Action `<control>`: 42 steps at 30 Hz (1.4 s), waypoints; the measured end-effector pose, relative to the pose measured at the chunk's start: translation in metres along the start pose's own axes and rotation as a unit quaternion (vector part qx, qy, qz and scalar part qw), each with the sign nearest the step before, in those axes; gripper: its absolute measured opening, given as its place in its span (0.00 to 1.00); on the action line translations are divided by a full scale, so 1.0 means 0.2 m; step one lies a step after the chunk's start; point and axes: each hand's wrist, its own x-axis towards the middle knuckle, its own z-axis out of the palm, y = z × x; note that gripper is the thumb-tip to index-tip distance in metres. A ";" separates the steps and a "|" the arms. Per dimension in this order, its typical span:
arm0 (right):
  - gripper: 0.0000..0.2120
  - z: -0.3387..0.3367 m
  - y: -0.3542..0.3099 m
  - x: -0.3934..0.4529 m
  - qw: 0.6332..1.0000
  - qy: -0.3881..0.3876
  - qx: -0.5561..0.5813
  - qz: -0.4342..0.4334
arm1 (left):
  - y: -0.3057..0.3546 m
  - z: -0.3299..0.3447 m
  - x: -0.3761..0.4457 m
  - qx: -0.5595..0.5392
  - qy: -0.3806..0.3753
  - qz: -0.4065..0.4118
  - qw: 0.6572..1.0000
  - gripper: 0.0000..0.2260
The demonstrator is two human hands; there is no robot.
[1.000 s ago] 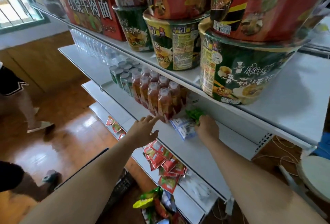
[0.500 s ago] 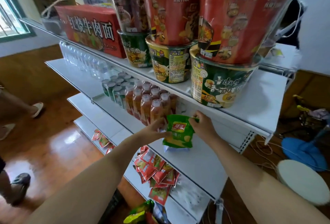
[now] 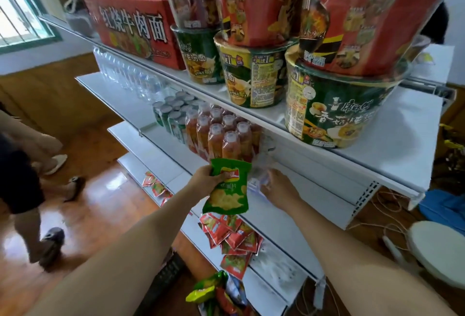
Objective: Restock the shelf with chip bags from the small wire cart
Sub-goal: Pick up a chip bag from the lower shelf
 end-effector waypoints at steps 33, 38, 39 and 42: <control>0.11 -0.51 -0.24 -0.47 0.936 -0.236 0.260 0.025 | 0.06 -0.07 -0.34 0.096 -0.038 0.077 0.992 0.09; 0.15 -0.49 -0.23 -0.70 0.954 -0.141 0.265 0.015 | 0.13 0.10 -0.59 -0.018 -0.169 0.065 0.983 0.10; 0.16 -0.49 -0.20 -0.75 0.956 -0.125 0.266 0.016 | 0.14 0.13 -0.63 -0.078 -0.206 0.035 0.975 0.12; 0.19 -0.49 -0.09 -0.89 0.970 -0.073 0.228 0.034 | 0.17 0.22 -0.75 -0.122 -0.312 0.012 0.942 0.16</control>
